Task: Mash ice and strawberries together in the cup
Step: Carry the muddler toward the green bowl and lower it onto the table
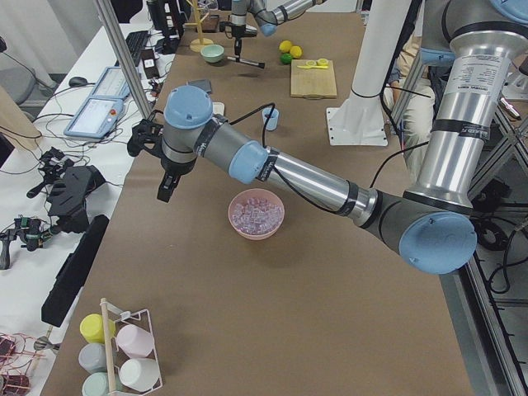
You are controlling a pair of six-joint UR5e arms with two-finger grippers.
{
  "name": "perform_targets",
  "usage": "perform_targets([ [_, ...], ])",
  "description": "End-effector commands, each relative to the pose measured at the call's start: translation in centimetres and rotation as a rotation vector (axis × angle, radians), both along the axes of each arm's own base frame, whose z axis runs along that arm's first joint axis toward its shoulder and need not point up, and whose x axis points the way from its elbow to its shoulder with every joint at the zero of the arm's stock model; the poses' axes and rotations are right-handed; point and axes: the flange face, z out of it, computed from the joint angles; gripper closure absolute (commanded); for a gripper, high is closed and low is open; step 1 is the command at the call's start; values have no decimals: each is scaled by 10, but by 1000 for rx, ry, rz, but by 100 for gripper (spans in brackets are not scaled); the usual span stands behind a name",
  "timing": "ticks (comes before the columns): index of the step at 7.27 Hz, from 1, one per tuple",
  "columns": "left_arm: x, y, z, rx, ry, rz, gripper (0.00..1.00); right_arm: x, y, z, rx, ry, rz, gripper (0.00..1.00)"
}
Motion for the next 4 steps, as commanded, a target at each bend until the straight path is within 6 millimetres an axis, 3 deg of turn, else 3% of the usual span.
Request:
perform_targets([
  [1, 0, -1, -7, 14, -1, 1, 2, -23, 6, 3, -20, 43, -52, 100],
  [4, 0, 0, -6, 13, -2, 2, 2, -30, 6, 17, 20, 95, -123, 100],
])
